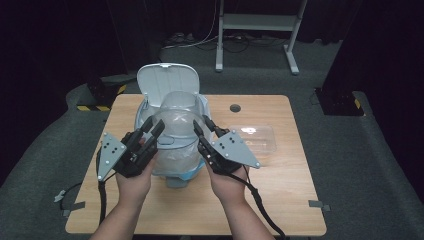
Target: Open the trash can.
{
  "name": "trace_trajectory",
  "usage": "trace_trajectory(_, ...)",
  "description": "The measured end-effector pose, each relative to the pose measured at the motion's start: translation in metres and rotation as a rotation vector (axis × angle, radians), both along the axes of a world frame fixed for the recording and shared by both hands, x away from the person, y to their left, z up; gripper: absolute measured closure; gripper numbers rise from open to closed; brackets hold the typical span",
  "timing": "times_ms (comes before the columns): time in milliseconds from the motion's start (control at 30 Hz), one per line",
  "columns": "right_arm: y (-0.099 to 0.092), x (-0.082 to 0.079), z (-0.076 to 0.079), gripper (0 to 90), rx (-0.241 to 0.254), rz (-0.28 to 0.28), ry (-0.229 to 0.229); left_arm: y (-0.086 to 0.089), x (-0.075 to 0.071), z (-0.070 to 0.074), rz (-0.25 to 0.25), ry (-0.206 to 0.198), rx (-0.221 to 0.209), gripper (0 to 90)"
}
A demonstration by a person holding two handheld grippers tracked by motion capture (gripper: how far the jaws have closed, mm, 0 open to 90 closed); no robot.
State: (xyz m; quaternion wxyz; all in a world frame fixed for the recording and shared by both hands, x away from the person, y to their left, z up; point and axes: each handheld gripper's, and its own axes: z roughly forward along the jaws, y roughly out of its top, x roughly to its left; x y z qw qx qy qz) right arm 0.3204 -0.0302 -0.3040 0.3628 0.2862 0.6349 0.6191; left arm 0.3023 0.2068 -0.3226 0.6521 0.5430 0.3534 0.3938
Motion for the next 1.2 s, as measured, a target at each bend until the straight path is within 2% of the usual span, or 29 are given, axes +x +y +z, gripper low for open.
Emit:
trace_trajectory(333, 0.025, 0.019, 0.0, 70.0, -0.027, 0.018, -0.011, 0.02, 0.013, -0.007, 0.042, 0.024, -0.003, 68.2)
trace_trajectory(667, 0.044, 0.036, -0.006, 69.3, -0.041, 0.02, 0.007, 0.035, 0.026, -0.011, 0.069, 0.054, 0.009, 67.9)
trace_trajectory(900, 0.05, 0.045, -0.012, 68.4, -0.074, 0.012, 0.014, 0.037, 0.032, -0.016, 0.081, 0.099, 0.039, 67.4)
trace_trajectory(1067, 0.052, 0.047, -0.015, 68.3, -0.094, 0.007, 0.012, 0.036, 0.034, -0.018, 0.102, 0.097, 0.049, 66.3)
trace_trajectory(1200, 0.051, 0.048, -0.016, 67.5, -0.093, -0.002, 0.012, 0.037, 0.033, -0.019, 0.092, 0.093, 0.052, 63.8)
